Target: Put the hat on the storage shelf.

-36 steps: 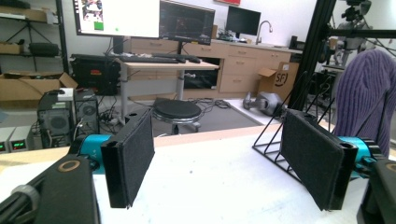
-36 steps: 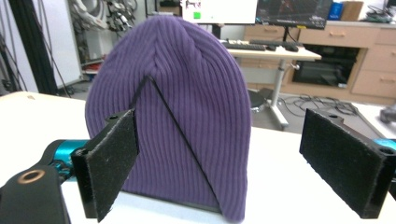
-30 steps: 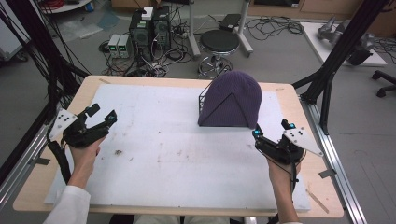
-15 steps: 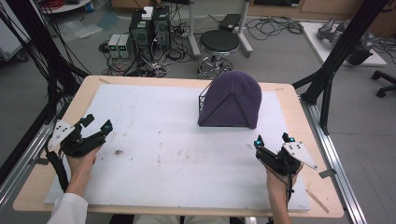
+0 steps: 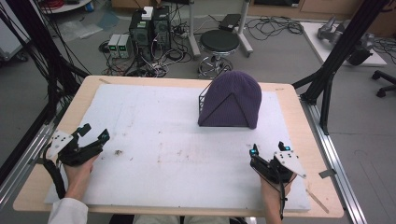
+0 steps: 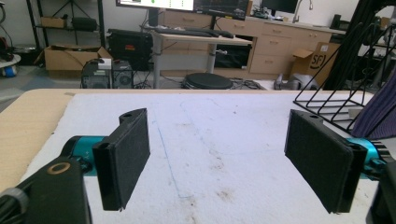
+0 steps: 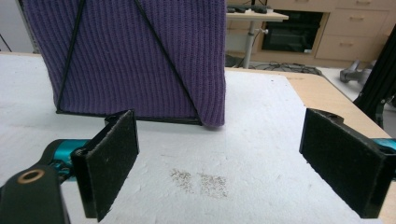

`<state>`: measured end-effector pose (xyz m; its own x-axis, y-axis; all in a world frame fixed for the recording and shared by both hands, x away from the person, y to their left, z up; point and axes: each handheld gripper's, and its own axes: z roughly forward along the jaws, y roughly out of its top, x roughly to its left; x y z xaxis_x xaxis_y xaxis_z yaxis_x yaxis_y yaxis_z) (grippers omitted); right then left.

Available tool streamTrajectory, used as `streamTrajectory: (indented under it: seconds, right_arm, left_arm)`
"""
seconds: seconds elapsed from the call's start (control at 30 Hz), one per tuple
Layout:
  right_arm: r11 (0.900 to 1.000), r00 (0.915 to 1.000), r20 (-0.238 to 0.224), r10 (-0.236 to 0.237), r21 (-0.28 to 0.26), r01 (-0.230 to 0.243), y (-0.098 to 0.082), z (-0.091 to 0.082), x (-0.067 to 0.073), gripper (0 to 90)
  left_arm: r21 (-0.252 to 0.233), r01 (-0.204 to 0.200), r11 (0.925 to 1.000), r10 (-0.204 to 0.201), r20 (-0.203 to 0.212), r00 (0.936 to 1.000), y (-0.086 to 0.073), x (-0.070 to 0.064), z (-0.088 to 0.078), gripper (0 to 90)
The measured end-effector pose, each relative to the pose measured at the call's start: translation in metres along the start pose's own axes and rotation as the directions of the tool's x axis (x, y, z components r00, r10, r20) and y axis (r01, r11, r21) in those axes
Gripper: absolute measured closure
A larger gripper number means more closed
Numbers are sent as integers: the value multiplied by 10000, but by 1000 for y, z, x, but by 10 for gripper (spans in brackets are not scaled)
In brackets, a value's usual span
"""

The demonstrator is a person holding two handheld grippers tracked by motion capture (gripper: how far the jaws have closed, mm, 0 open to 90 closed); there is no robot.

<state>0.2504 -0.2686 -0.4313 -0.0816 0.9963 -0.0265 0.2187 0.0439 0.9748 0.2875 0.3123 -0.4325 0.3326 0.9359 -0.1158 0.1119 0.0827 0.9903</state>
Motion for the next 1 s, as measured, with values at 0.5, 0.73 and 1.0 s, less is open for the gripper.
streamTrajectory:
  seconds: [0.5, 0.73, 1.0]
  right_arm:
    - [9992, 9998, -29, -190, -355, 189, -1, -3, 0, 112]
    - [9981, 9992, -108, -385, -481, 379, 0, -2, 1, 112]
    - [9983, 9991, -199, -375, -447, 366, -1, -2, 0, 112]
  left_arm:
    - [-139, 346, 9993, -347, -60, 9994, -2, 3, -8, 225]
    - [-159, 409, 9990, -411, -90, 9991, -3, 4, -12, 225]
    - [-86, 377, 9993, -376, 124, 9992, -4, 0, -9, 226]
